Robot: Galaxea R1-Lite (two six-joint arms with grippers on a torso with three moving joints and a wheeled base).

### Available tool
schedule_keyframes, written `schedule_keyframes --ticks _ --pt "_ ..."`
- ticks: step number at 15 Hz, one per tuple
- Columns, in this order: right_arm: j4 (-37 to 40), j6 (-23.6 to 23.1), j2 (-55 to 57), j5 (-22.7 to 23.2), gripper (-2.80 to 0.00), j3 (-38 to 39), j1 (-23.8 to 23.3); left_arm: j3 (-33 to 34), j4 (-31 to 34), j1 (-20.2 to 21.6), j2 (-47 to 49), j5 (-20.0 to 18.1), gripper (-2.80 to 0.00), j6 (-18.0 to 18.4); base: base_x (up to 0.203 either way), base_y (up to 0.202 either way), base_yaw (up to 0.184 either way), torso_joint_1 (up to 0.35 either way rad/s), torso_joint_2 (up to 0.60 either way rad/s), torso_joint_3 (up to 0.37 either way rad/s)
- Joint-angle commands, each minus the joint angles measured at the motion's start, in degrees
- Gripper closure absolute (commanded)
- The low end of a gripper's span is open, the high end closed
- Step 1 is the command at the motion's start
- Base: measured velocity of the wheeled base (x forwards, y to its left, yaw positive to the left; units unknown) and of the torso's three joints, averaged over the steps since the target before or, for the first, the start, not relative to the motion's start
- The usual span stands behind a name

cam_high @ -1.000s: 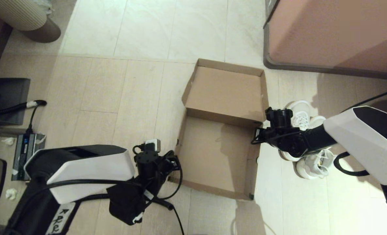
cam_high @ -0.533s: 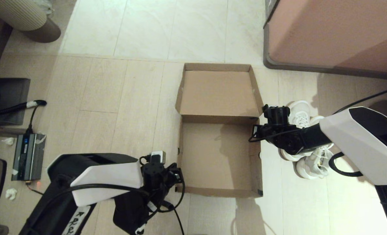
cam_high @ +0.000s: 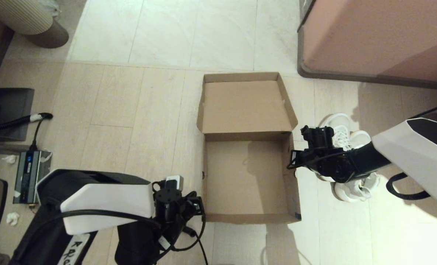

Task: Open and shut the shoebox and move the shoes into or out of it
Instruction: Put the shoes into the shoe box

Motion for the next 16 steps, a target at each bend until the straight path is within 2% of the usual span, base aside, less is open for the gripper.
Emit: schedule_keyframes --ticks 1,4,9,16 --pt "-0.62 1.02 -3.18 -0.07 0.00 4.85 0.08 1.28 -0.45 0.71 -2.20 0.18 0.00 -0.28 0.000 0.000 0.000 0.000 0.00 0.000" --pt "-2.48 2.28 -3.57 0.46 0.00 8.86 0.11 -2.29 -0.45 3.51 -2.43 -0.10 0.00 -0.29 0.000 0.000 0.000 0.000 0.00 0.000" --pt "-5.74 2.19 -3.08 0.66 0.00 12.65 2.43 -11.01 -0.45 4.03 0.69 -0.12 0.00 -0.17 0.000 0.000 0.000 0.000 0.00 0.000" --pt "-8.98 2.31 -4.29 0.52 0.00 20.01 4.95 -12.57 -0.45 4.49 2.28 -0.19 0.00 -0.26 0.000 0.000 0.000 0.000 0.00 0.000"
